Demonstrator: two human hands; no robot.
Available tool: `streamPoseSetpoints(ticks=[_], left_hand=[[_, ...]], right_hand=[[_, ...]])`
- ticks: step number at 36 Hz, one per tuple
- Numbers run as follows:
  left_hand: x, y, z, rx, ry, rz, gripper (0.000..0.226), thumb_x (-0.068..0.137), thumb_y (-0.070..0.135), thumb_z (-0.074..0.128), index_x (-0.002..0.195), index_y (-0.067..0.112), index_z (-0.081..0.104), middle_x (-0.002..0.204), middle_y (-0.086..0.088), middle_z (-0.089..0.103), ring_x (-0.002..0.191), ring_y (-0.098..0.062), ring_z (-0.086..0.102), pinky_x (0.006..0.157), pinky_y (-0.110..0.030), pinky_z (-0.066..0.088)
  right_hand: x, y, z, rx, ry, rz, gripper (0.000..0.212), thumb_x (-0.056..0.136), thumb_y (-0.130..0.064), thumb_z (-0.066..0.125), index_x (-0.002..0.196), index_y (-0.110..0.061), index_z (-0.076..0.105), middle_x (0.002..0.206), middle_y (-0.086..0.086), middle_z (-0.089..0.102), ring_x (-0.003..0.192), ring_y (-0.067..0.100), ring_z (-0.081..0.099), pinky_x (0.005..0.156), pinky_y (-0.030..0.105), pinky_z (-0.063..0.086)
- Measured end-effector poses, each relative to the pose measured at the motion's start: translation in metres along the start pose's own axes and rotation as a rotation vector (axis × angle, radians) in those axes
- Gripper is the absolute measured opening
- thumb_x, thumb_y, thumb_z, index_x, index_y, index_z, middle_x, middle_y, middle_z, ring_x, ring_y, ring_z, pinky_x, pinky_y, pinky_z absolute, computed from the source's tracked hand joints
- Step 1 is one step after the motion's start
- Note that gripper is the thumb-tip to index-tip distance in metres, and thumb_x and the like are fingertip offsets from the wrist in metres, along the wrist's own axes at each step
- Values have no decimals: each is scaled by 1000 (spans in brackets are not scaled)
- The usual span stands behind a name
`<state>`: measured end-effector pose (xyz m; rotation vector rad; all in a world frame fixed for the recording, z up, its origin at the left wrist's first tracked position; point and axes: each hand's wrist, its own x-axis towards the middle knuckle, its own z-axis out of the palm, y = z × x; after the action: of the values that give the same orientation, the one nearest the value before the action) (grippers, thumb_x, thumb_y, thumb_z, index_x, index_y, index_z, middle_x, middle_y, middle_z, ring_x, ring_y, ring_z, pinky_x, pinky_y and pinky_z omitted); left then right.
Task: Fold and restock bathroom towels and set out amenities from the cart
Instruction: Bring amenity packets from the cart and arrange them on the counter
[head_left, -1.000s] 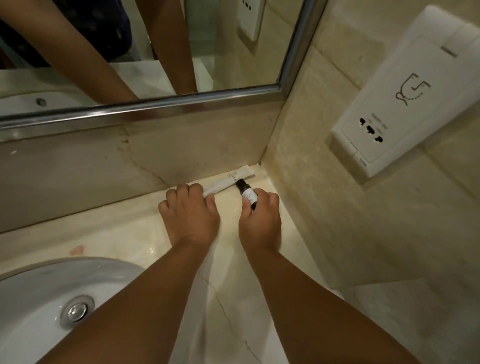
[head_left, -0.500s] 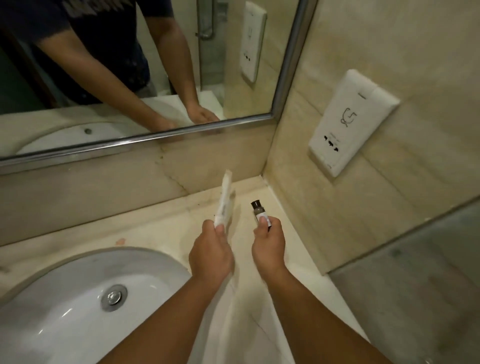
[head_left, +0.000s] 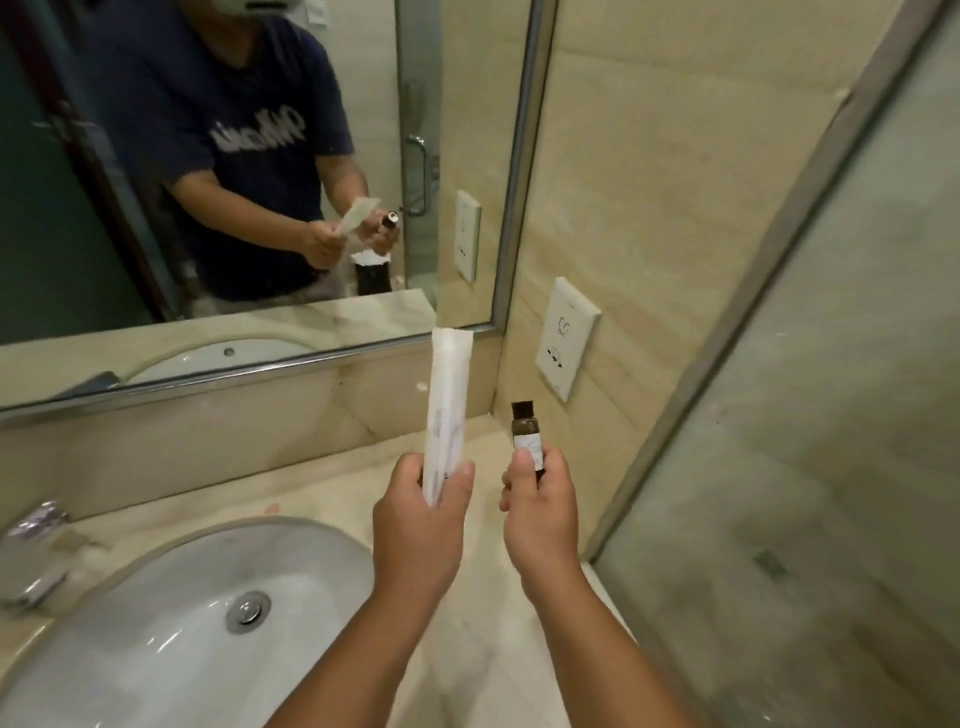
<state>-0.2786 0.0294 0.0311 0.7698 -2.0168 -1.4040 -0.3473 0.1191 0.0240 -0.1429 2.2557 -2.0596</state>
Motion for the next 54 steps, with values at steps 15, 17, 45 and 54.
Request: streamPoseSetpoints(ticks=[15, 17, 45, 54], left_hand=[[-139, 159, -12, -242, 4, 393, 48, 101, 53, 45, 77, 11, 43, 57, 6, 38, 50, -10, 34, 45, -30, 30], [-156, 177, -8, -256, -24, 464, 48, 103, 52, 45, 76, 12, 44, 56, 2, 38, 50, -10, 35, 45, -33, 31], [-425, 293, 84, -782, -1196, 675, 31, 104, 39, 50, 78, 21, 53, 58, 8, 47, 51, -6, 41, 47, -26, 36], [-589, 320, 66, -916, -1496, 681, 34, 101, 41, 50, 79, 15, 53, 58, 9, 49, 50, -4, 43, 45, -25, 33]], right_hand=[[-130, -146, -156, -5, 60, -458, 11, 106, -35, 46, 104, -28, 54, 84, -2, 65, 65, 18, 57, 59, 33, 48], [-143, -156, -177, -2, 101, -496, 11, 107, -33, 46, 104, -25, 54, 72, -9, 62, 57, 10, 52, 52, 29, 42], [-386, -180, -396, -233, 1232, -560, 35, 98, -53, 47, 108, -21, 56, 66, -15, 52, 58, 2, 45, 57, 23, 38], [-532, -179, -470, -353, 1518, -489, 23, 105, -50, 46, 108, -29, 54, 66, -17, 56, 56, 1, 49, 55, 21, 39]])
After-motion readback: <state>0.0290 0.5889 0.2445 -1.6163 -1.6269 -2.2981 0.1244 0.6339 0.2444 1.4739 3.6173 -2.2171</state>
